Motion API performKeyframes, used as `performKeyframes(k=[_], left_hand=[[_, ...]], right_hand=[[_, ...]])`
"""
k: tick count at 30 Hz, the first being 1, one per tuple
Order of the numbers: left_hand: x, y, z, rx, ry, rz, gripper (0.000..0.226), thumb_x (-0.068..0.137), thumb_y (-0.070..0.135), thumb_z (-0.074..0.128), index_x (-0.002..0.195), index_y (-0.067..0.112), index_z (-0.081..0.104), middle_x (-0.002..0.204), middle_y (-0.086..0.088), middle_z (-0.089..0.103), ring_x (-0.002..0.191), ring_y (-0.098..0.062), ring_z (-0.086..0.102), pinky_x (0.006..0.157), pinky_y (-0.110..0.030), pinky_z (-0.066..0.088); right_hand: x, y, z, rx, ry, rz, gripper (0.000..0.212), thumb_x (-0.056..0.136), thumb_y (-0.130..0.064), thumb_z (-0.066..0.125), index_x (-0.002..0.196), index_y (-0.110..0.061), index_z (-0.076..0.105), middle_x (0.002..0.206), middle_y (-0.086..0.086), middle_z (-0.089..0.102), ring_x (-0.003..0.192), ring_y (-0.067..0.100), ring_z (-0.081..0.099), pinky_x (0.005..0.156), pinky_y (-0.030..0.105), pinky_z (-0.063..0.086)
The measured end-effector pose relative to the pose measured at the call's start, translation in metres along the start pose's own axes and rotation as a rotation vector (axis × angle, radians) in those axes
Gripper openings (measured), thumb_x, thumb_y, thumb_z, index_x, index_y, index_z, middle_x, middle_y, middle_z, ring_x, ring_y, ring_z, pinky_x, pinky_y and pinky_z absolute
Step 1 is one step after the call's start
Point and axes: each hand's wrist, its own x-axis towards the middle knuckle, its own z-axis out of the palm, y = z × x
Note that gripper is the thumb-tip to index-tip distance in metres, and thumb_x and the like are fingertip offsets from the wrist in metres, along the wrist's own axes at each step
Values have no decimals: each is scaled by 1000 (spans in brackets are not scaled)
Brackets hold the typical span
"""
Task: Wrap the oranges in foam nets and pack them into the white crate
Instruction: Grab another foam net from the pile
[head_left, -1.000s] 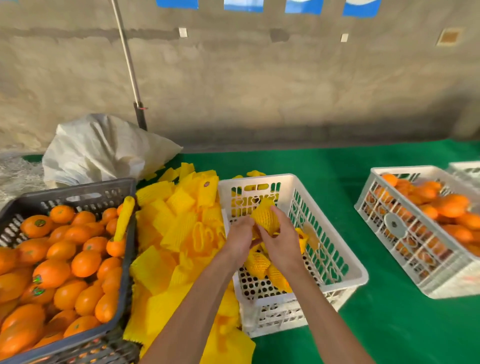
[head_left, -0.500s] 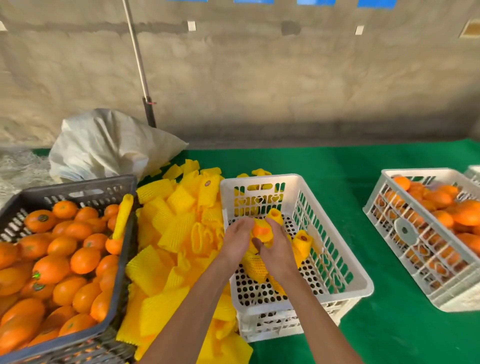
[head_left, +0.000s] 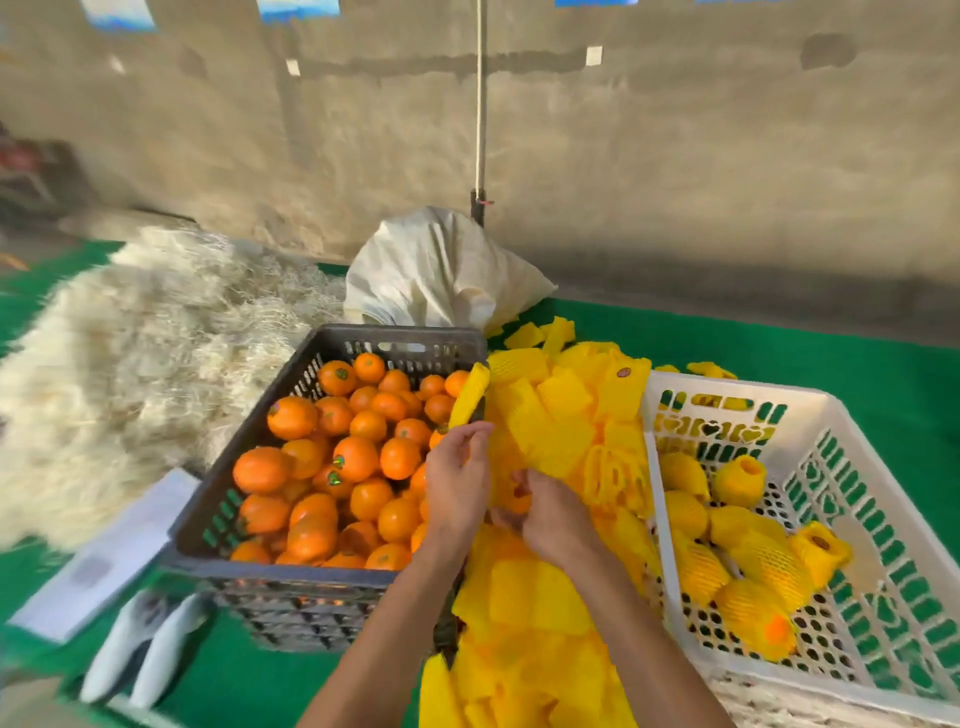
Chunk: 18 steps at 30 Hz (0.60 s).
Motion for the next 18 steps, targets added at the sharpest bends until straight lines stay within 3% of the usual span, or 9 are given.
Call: performKeyframes(k=[2,5,7,9,14,16,18], left_hand=[[7,-4,-25,-5,26,0,19,105,13,56,105,18,75,96,9,71,82,2,62,72,-15,48],[15,-11,-54,-17,55,-14,21,106,13,55,105,16,76,95,6,72,78,2,62,69,-15,48],[18,-15,-67,-47,69,-35,22,106,14,55,103,21,76,98,11,74,86,4,66,75,-14,51],[22,-19,-77,-85,71,-65,21,106,16,55,106,18,76,101,9,75,92,2,68,81,-22,56],[30,-25,-94,-136,36,-99,20,107,22,55,113,15,73,106,3,76,90,-5,72,74,-26,59],[33,-25,-98,-164,-6,-122,20,106,28,58,115,16,72,108,4,75,92,-8,74,73,-26,61],[36,-23,-99,-196,-92,-158,24,103,36,62,116,19,72,110,3,75,95,-10,74,75,-28,63]], right_hand=[[5,-15,17,-114,0,4,58,88,-42,72,139,-21,54,136,2,63,127,25,57,102,38,46],[9,-34,25,-199,143,3,49,91,-35,67,138,-27,57,135,0,63,128,25,55,105,38,43],[8,-43,26,-243,271,-10,44,89,-31,67,132,-29,61,129,-2,65,124,25,54,103,40,42],[6,-51,27,-245,385,-16,41,85,-25,70,126,-30,65,123,-2,66,120,26,54,99,42,42],[3,-67,24,-176,644,-44,37,85,-19,75,121,-19,68,116,4,69,112,31,57,91,44,46],[6,-76,18,-31,672,-134,36,89,-20,74,123,-18,65,119,5,67,113,29,57,92,42,48],[8,-89,16,83,582,-233,37,92,-22,71,128,-21,62,126,-1,63,117,20,55,91,30,47]])
